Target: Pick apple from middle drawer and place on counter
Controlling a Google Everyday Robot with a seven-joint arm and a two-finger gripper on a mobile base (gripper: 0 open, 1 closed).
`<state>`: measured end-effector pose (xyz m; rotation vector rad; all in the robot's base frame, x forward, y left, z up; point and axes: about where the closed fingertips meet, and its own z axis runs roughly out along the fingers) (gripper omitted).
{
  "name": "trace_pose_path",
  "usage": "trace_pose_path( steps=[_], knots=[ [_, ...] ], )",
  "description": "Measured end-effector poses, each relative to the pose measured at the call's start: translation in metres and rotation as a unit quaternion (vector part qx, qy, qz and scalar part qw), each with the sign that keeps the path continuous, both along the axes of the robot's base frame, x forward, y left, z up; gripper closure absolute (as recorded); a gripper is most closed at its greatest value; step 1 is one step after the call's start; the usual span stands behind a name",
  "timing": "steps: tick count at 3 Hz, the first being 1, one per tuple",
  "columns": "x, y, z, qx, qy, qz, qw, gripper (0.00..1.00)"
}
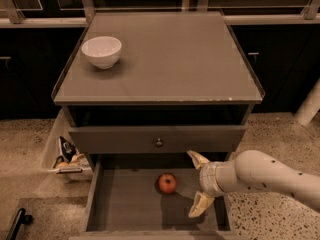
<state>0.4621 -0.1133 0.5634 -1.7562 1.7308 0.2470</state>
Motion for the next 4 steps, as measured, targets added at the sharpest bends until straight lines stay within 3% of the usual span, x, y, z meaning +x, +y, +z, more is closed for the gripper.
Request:
trace_pose_path(
  steps=[2,3,4],
  knots=[
    [0.002,0.004,-0.008,0.014,0.003,0.003,0.9999,0.00],
    [0.014,0.012,-0.046,0.033,0.003,0.002,0.9995,0.00],
    [0.026,0.022,-0.086,0.084,0.011,0.009,0.9964,0.00]
  ],
)
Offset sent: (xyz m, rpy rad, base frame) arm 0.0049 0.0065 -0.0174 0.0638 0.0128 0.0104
